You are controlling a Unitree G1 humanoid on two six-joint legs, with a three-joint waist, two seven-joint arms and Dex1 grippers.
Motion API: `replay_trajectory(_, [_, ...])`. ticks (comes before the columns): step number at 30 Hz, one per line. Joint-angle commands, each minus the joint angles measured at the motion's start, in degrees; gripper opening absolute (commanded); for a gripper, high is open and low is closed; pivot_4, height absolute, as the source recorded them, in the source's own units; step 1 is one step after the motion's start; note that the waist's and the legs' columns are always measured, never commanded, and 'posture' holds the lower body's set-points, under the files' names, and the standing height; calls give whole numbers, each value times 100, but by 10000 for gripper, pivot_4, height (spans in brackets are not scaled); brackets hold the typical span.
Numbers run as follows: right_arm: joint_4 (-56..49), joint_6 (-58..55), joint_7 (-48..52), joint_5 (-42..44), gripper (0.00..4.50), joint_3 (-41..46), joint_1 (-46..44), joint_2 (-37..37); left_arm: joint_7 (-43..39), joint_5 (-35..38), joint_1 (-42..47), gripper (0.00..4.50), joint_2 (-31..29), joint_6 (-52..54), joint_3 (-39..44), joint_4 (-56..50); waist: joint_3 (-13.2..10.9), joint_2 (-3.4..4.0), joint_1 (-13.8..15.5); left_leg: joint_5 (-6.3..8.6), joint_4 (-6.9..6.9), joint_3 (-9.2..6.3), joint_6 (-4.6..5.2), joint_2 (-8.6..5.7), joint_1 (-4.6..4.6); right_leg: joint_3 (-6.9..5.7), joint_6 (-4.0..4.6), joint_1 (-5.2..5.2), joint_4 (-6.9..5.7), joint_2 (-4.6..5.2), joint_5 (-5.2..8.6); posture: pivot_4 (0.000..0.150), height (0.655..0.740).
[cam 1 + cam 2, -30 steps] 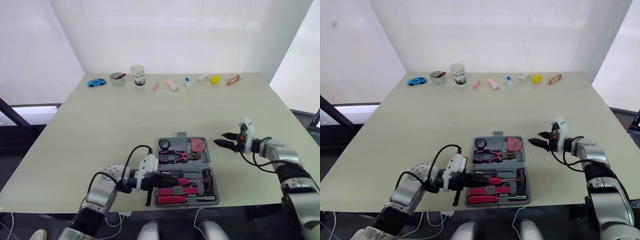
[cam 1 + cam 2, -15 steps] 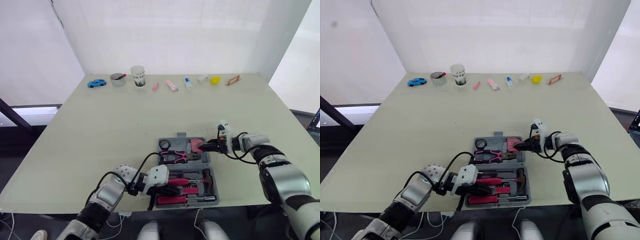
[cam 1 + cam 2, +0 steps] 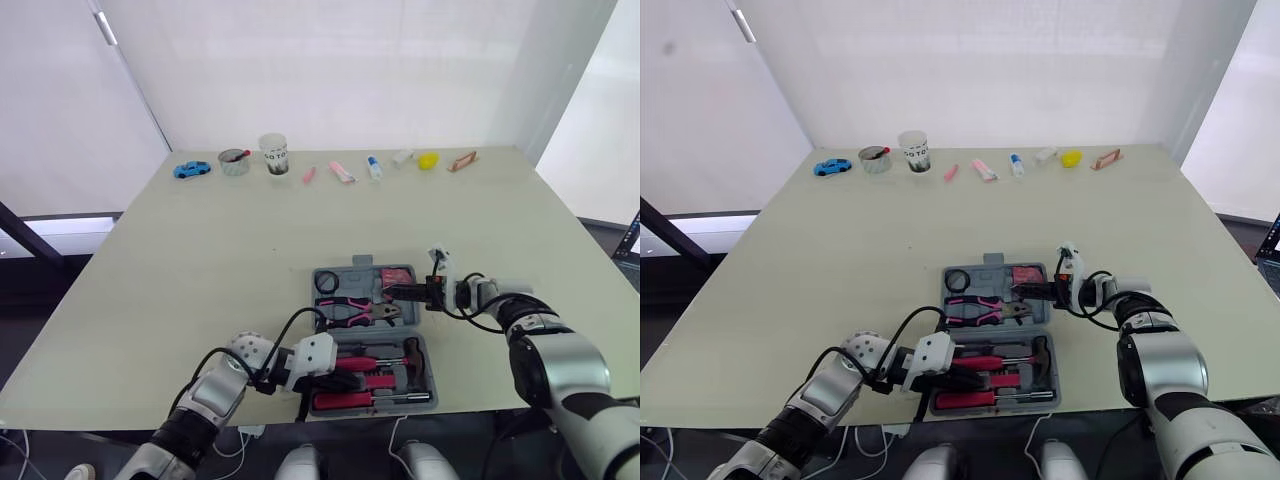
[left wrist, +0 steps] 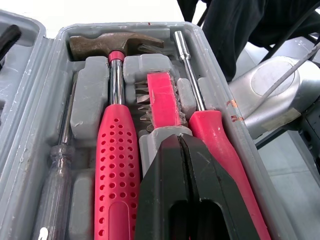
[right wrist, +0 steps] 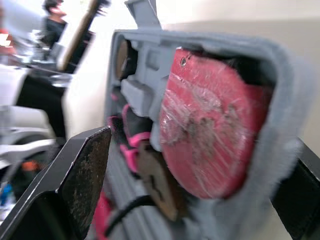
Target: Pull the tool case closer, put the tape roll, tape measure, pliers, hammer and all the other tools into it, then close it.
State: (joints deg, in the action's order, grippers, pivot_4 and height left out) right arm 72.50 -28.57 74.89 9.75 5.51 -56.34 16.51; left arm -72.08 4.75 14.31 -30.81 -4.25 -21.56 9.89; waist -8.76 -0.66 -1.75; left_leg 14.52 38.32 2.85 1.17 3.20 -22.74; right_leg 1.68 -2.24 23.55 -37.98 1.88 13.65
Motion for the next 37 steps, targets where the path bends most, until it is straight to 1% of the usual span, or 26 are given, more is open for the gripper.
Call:
replay_trajectory(1, [-278,110,329,227,44670,186,-83,24,211,-203,-133,0,-61,191,-19,361,0,0,-7,0,0,0,0,0,0,0,0,0,0,0,0,1500,7400])
replay_trajectory(4, [-456,26,785,280,44670,158,-96,144,189,81,-175,0,-128,332,251,129,-2,2,-28,0,1,0,0,0,-1,0,-1,1,0,0,0,1500,7400])
replay_trajectory(8, [-982,-375,1618,425,44670,27,-39,414,-168,1106,-479,0,-482,1015,856,-709,-9,2,-56,0,-1,-6,0,3,-16,-2,0,14,-2,-3,0,1500,7400])
replay_trajectory(11, [-1901,-968,1761,964,44670,-311,314,677,-536,1774,-820,0,-940,1534,1258,-1208,-17,4,-61,0,-11,-11,0,7,-27,-6,2,28,-1,-7,2,1500,7400])
replay_trajectory(15, [-4423,-2248,1761,2242,44670,-901,1518,1483,-917,2521,-1495,0,-1777,2110,2237,-1532,-25,2,-33,2,-23,-14,-1,6,-40,-16,3,34,10,4,10,1500,7400])
replay_trajectory(18, [-5701,-2770,1760,2669,44670,-823,2295,1876,-1012,2887,-1907,0,-2197,2444,2850,-1620,-28,1,-18,6,-23,-29,2,8,-67,-37,6,54,17,14,24,1500,7400])
replay_trajectory(19, [-6227,-2891,1648,2845,44670,-672,2701,2009,-980,2913,-2015,0,-2297,2468,3080,-1516,-32,7,-20,6,-20,-34,3,6,-94,-40,6,82,12,14,24,1500,7400])
replay_trajectory(22, [-7438,-2844,1097,3098,44670,-46,3773,2250,-635,2899,-2098,0,-2304,2494,3602,-1171,-36,-1,22,5,-15,-25,3,1,-106,-35,5,97,8,13,23,1500,7400])
replay_trajectory(24, [-7986,-2238,450,2887,44670,461,4351,2194,-383,2926,-2038,0,-2203,2556,3795,-1092,-40,-3,90,6,-14,-33,2,2,-105,-45,5,94,8,11,26,1500,7400])
replay_trajectory(25, [-8201,-1744,174,2718,45000,691,4614,2120,-333,2919,-2030,4181,-2178,2548,3844,-1086,-42,-4,96,5,-13,-27,2,1,-106,-41,3,98,6,12,26,1500,7400])
replay_trajectory(26, [-8382,-1484,-62,2604,45000,866,4846,2122,-269,2860,-2016,6168,-2143,2466,3877,-1066,-42,-4,101,5,-9,-20,1,1,-106,-38,-2,99,6,12,29,1500,7400])
replay_trajectory(27, [-8504,-1117,-172,2436,45000,975,5072,2149,-153,2762,-2004,9930,-2092,2364,3886,-1075,-42,-4,101,4,-1,-17,1,1,-105,-34,-11,99,5,12,38,1500,7400])
replay_trajectory(28, [-8573,-560,-285,2196,45000,1094,5303,2121,60,2603,-1971,12712,-2041,2269,3878,-1057,-41,-7,105,4,0,-17,1,1,-104,-33,-12,98,5,12,40,1500,7400])
replay_trajectory(29, [-8593,-89,-392,2019,45000,1216,5499,2082,239,2484,-1963,17894,-1985,2195,3868,-1083,-39,-10,107,3,2,-14,0,1,-101,-29,-11,94,6,13,41,1500,7400])
replay_trajectory(30, [-8607,202,-482,1913,45000,1318,5682,2075,374,2418,-1970,20411,-1931,2148,3880,-1124,-40,-17,107,3,4,-13,0,1,-99,-29,-11,92,6,13,41,1500,7400])
replay_trajectory(32, [-8613,513,-614,1891,45000,1484,5958,2053,547,2391,-2014,28015,-1855,2156,3921,-1222,-41,-20,109,3,5,-9,0,1,-99,-23,-11,91,6,13,40,1500,7400])
replay_trajectory(34, [-8560,845,-732,1865,45000,1652,6251,2002,783,2411,-2085,39558,-1774,2289,3980,-1363,-42,-23,105,3,4,-8,0,1,-100,-22,5,92,6,12,25,1500,7400])
replay_trajectory(35, [-8524,959,-765,1857,45000,1697,6363,1998,866,2438,-2114,43400,-1749,2365,3997,-1422,-42,-23,102,3,4,-8,0,1,-100,-21,4,92,6,12,24,1500,7400])
replay_trajectory(36, [-8476,1078,-795,1835,45000,1722,6447,2004,882,2481,-2136,44311,-1730,2390,4008,-1467,-42,-23,98,3,2,-8,0,1,-99,-21,4,92,6,12,23,1500,7400])
replay_trajectory(37, [-8425,1151,-864,1860,45000,1770,6509,1984,894,2425,-2178,44311,-1741,2327,3998,-1500,-42,-23,98,3,2,-8,0,1,-99,-20,5,92,6,11,23,1500,7400])
